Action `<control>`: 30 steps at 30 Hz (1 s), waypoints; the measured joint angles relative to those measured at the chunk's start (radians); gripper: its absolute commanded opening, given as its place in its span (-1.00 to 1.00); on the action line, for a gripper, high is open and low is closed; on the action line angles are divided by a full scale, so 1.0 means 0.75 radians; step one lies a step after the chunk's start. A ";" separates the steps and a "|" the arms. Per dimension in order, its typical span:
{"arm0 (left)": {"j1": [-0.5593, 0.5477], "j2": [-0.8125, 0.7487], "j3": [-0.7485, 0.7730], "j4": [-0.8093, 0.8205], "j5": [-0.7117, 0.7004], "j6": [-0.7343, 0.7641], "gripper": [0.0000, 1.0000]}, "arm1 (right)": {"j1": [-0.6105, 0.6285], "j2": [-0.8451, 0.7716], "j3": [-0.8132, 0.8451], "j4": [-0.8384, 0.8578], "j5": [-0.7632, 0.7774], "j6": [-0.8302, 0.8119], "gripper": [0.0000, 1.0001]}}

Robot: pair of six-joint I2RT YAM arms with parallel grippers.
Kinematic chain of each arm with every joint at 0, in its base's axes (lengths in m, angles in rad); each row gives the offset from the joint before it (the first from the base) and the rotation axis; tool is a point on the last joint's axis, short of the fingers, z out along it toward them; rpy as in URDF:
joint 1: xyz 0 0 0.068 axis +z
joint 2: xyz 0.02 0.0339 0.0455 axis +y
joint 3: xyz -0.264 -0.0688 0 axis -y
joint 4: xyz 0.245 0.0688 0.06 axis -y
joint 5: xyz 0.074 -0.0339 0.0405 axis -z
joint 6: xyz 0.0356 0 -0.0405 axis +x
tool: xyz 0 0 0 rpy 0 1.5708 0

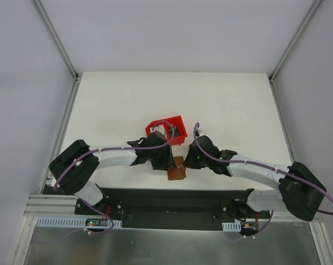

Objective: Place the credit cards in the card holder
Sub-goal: Close the card holder at the center of the board.

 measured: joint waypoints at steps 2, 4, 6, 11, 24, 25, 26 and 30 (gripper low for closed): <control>0.000 0.000 0.000 0.000 0.000 0.000 -0.02 | 0.000 0.001 -0.010 0.002 -0.003 0.004 -0.84; -0.001 0.000 0.000 -0.001 0.000 0.001 -0.02 | 0.000 0.005 -0.016 0.006 -0.008 0.006 -0.83; -0.001 0.002 0.002 -0.003 0.000 0.001 -0.02 | 0.000 0.019 -0.018 0.016 -0.017 0.012 -0.81; -0.001 0.003 0.006 -0.008 0.001 0.002 -0.03 | 0.000 0.048 -0.018 0.050 -0.039 0.014 -0.79; 0.000 0.007 0.010 -0.015 0.001 0.003 -0.09 | -0.001 0.102 -0.018 0.101 -0.094 0.014 -0.79; 0.000 0.008 0.010 -0.016 0.001 0.003 -0.10 | -0.001 0.104 -0.018 0.102 -0.096 0.014 -0.79; 0.000 0.008 0.012 -0.019 0.001 0.004 -0.10 | -0.001 0.109 -0.018 0.105 -0.098 0.014 -0.79; 0.000 0.010 0.012 -0.020 0.001 0.004 -0.14 | -0.002 0.129 -0.014 0.121 -0.107 0.013 -0.79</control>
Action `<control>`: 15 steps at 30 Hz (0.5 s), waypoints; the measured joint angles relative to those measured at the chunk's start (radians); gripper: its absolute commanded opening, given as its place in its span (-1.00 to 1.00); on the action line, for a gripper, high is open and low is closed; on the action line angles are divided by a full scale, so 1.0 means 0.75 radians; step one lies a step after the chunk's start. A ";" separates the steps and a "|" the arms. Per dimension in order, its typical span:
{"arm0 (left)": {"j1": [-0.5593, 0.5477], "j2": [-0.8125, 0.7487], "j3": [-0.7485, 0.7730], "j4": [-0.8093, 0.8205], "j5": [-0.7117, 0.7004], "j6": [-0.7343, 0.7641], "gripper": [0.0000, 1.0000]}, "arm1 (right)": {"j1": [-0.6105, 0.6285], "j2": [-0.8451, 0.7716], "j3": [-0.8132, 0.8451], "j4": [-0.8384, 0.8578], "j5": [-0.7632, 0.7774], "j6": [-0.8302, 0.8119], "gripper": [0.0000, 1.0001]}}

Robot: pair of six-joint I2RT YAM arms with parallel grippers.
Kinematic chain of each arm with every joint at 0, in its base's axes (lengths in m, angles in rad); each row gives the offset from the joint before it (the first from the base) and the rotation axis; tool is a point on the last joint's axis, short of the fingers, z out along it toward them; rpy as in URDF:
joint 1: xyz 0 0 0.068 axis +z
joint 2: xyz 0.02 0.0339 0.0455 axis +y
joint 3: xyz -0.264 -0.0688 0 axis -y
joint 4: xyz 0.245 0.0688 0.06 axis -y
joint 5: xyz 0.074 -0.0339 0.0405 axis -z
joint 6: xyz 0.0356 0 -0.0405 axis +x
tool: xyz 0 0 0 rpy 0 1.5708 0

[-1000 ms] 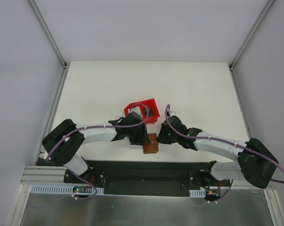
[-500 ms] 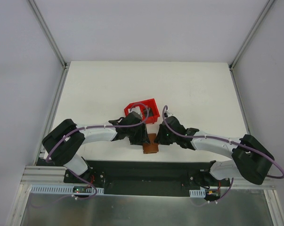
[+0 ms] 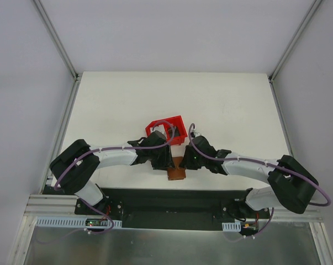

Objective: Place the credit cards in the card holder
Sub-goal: Close the card holder at the center of the board.

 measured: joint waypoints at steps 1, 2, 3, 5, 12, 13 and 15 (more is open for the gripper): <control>0.000 0.000 0.000 -0.001 0.000 0.001 -0.14 | 0.000 0.004 0.005 0.000 -0.001 0.000 -0.79; 0.000 0.000 0.000 -0.001 0.000 0.001 -0.15 | -0.001 0.008 0.007 0.001 -0.001 -0.001 -0.79; 0.000 0.000 0.000 -0.002 0.000 0.002 -0.17 | -0.001 0.011 0.011 0.001 -0.001 -0.001 -0.78; 0.000 0.001 0.000 -0.002 0.000 0.003 -0.17 | -0.001 0.016 0.016 -0.001 -0.001 -0.001 -0.79; 0.000 0.001 0.001 -0.005 -0.001 0.004 -0.18 | -0.002 0.042 0.051 -0.034 -0.001 -0.007 -0.83; 0.000 0.001 0.001 -0.005 -0.001 0.004 -0.19 | -0.001 0.050 0.062 -0.047 -0.001 -0.009 -0.85; 0.000 0.001 0.001 -0.006 -0.001 0.004 -0.19 | -0.001 0.070 0.092 -0.079 0.000 -0.016 -0.85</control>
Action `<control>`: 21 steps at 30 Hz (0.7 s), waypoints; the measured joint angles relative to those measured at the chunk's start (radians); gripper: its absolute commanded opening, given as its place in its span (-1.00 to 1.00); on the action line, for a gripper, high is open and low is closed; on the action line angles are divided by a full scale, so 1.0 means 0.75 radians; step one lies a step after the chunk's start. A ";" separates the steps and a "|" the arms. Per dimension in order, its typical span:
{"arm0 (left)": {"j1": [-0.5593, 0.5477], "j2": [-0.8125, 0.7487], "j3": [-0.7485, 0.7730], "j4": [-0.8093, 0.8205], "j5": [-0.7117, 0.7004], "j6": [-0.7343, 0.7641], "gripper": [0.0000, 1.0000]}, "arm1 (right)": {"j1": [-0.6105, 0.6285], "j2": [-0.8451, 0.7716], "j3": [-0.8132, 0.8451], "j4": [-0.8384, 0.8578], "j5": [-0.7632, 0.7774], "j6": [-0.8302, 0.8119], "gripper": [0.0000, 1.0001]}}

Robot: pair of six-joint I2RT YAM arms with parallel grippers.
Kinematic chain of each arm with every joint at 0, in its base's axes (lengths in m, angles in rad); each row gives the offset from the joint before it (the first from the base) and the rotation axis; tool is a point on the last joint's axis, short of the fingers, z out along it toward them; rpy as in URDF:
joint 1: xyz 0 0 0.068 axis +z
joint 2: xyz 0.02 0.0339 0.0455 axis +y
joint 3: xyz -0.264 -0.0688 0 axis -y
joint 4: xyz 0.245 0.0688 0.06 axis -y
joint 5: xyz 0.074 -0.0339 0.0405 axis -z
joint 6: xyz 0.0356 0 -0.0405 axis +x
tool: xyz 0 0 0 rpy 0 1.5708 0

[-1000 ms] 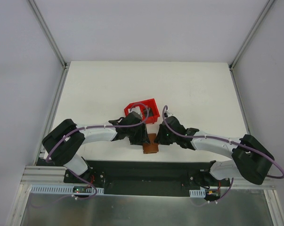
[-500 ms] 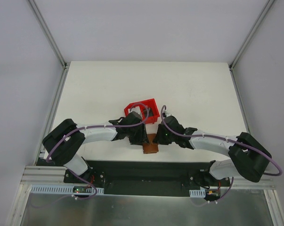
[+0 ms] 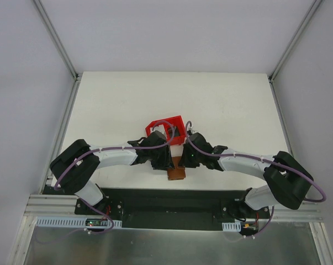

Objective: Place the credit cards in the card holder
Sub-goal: Close the card holder at the center of the board.

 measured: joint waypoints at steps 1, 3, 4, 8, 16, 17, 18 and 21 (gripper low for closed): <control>0.000 0.000 0.000 -0.001 -0.001 0.000 -0.19 | 0.001 0.010 0.016 -0.016 0.002 -0.004 -0.85; 0.000 0.000 0.000 -0.002 -0.001 0.000 -0.19 | 0.011 0.027 0.048 -0.056 0.019 -0.010 -0.86; 0.000 0.000 0.000 -0.002 -0.001 0.000 -0.19 | 0.019 0.033 0.061 -0.075 0.033 -0.015 -0.88; 0.000 0.000 0.000 -0.002 -0.001 0.000 -0.19 | 0.056 0.061 0.120 -0.155 0.097 -0.032 -0.90; 0.000 0.000 0.000 -0.003 -0.002 -0.001 -0.19 | 0.118 0.071 0.149 -0.202 0.191 -0.034 -0.93; 0.000 0.000 0.000 -0.003 -0.002 -0.001 -0.20 | 0.123 0.071 0.149 -0.202 0.198 -0.033 -0.94; 0.000 0.000 0.000 -0.003 -0.002 -0.001 -0.20 | 0.129 0.071 0.149 -0.202 0.209 -0.033 -0.94; 0.000 0.000 0.000 -0.003 -0.002 -0.001 -0.20 | 0.143 0.071 0.148 -0.202 0.237 -0.030 -0.94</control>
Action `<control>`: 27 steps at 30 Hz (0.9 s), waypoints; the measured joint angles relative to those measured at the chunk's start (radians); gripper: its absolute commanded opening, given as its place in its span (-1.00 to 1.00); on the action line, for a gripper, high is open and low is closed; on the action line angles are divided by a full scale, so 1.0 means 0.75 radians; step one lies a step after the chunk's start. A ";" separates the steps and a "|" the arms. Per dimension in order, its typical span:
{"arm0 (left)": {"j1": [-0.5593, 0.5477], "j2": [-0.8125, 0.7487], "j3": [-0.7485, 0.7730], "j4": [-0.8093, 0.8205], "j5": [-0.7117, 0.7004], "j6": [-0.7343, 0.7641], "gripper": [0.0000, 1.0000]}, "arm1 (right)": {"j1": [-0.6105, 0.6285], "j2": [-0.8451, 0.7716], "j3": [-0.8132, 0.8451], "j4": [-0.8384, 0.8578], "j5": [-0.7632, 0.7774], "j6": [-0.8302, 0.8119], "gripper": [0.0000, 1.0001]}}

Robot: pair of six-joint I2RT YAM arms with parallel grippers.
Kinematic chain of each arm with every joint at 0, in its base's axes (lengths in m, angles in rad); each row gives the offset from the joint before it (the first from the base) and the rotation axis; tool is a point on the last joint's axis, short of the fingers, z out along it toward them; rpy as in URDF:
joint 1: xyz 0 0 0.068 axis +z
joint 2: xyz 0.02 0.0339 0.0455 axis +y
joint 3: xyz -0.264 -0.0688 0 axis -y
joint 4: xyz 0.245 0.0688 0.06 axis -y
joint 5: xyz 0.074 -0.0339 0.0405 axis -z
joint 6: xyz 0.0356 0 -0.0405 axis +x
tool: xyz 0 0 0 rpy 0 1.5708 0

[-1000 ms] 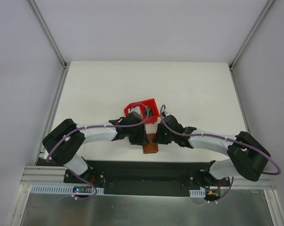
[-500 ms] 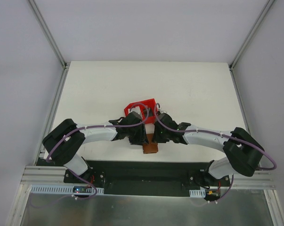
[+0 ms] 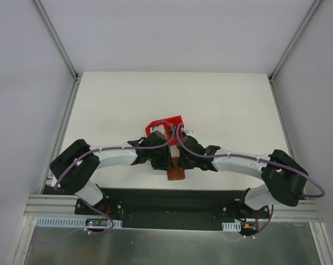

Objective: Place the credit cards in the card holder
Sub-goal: Close the card holder at the center of the board.

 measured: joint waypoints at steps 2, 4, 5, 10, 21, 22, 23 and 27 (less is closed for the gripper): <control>0.000 0.000 0.000 0.000 0.000 0.000 -0.19 | 0.008 -0.001 -0.001 0.000 0.015 0.000 -0.94; 0.000 0.000 0.000 0.000 0.000 0.000 -0.19 | 0.013 -0.002 -0.001 0.000 0.025 0.001 -0.94; 0.000 0.000 0.000 -0.001 0.000 0.000 -0.19 | 0.015 -0.003 -0.002 0.001 0.030 0.002 -0.94; 0.000 0.000 0.000 0.000 0.000 0.000 -0.19 | 0.028 -0.015 -0.016 0.010 0.053 0.010 -0.94; 0.000 0.001 0.000 0.000 0.000 -0.001 -0.19 | 0.048 -0.064 -0.091 0.040 0.109 0.023 -0.93; 0.000 0.003 0.001 0.001 0.000 -0.001 -0.18 | 0.052 -0.071 -0.097 0.045 0.115 0.023 -0.93; 0.000 0.004 0.001 0.001 0.000 -0.002 -0.19 | 0.057 -0.074 -0.103 0.049 0.124 0.024 -0.94; 0.000 0.005 0.002 0.001 0.000 -0.002 -0.19 | 0.078 -0.087 -0.124 0.075 0.159 0.024 -0.93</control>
